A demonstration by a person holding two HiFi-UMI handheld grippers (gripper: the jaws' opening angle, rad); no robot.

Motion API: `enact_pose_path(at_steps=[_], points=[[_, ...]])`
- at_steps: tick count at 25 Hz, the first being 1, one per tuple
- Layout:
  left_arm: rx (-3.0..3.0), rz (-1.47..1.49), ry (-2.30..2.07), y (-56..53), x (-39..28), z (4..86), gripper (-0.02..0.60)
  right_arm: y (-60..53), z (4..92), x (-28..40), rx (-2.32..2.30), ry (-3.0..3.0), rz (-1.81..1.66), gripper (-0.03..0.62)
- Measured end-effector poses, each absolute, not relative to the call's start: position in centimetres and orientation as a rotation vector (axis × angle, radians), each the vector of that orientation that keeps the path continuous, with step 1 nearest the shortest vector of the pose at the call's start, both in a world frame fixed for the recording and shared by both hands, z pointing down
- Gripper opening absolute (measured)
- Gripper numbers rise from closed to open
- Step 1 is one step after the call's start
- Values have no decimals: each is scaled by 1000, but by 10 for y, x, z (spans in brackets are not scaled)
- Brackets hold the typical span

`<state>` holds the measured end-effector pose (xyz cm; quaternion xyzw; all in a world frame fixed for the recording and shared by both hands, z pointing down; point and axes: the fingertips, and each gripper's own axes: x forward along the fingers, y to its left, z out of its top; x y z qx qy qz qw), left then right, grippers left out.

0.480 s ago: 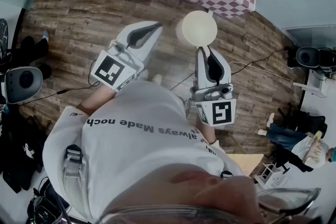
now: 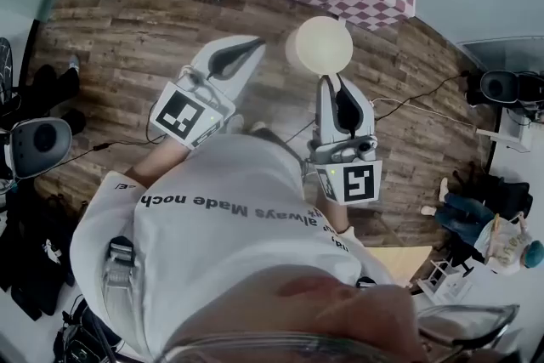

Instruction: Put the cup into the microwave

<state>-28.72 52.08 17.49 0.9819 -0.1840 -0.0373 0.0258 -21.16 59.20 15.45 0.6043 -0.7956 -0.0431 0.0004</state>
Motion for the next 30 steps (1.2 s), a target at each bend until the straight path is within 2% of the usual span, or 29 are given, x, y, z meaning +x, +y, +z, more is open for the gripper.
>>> enact_pose_path(at_steps=[13, 30], points=[[3027, -106, -561, 481, -254, 185, 3, 554, 165, -180, 1911, -2487, -132, 40], [3019, -101, -626, 350, -85, 185, 3, 424, 162, -12, 1864, -2534, -182, 40]])
